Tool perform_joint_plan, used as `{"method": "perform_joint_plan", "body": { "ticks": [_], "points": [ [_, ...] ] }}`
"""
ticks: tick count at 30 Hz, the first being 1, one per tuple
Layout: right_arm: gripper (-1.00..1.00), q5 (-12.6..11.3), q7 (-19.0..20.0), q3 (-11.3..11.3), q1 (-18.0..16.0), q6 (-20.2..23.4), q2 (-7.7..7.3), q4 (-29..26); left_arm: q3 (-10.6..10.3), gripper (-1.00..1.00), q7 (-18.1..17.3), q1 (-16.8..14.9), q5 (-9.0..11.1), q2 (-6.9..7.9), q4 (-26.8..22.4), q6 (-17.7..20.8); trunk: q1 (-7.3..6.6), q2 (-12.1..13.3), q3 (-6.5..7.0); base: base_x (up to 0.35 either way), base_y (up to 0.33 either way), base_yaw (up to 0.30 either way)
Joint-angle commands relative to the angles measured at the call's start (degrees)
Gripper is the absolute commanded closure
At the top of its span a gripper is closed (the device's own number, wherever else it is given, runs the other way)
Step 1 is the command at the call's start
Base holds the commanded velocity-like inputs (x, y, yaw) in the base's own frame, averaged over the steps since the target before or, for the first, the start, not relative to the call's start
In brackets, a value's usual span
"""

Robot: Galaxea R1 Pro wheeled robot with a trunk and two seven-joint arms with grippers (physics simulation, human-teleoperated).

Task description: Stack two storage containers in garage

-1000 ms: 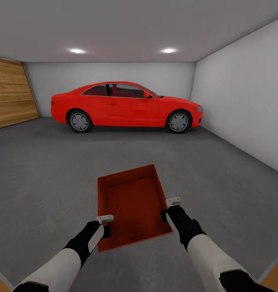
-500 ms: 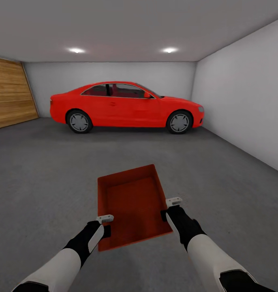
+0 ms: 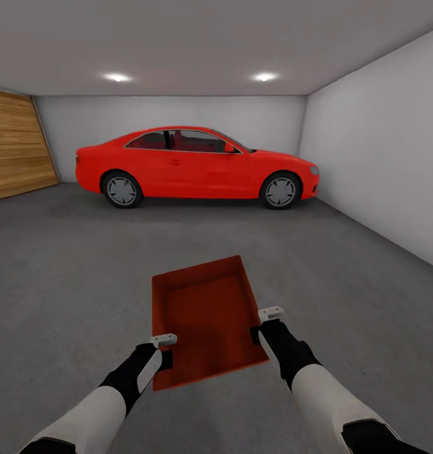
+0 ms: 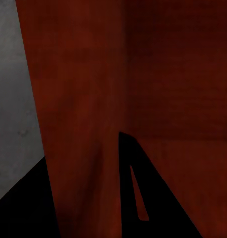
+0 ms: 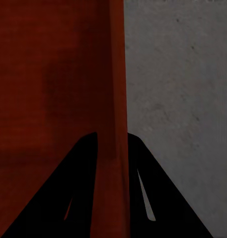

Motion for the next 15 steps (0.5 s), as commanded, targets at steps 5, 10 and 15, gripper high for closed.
{"method": "perform_joint_plan", "body": {
  "ticks": [5, 10, 15],
  "points": [
    [1.0, -3.7, 2.4, -0.3, 0.0, -1.3, 0.16, -0.2, 0.8, 1.0, 0.0, 0.0, -0.3, -0.03, 0.1, 0.2, 0.0, 0.0, 0.01, 0.334, 0.0, 0.0],
    [1.0, -3.7, 2.5, -0.3, 0.0, -1.3, 0.16, -0.2, 0.8, 1.0, 0.0, 0.0, -0.3, -0.03, 0.1, 0.2, 0.0, 0.0, 0.01, 0.336, 0.0, 0.0],
    [1.0, -3.7, 2.5, -0.3, 0.0, -1.3, 0.16, -0.2, 0.8, 1.0, 0.0, 0.0, -0.3, -0.03, 0.1, 0.2, 0.0, 0.0, 0.01, 0.336, 0.0, 0.0]
  ]
}}
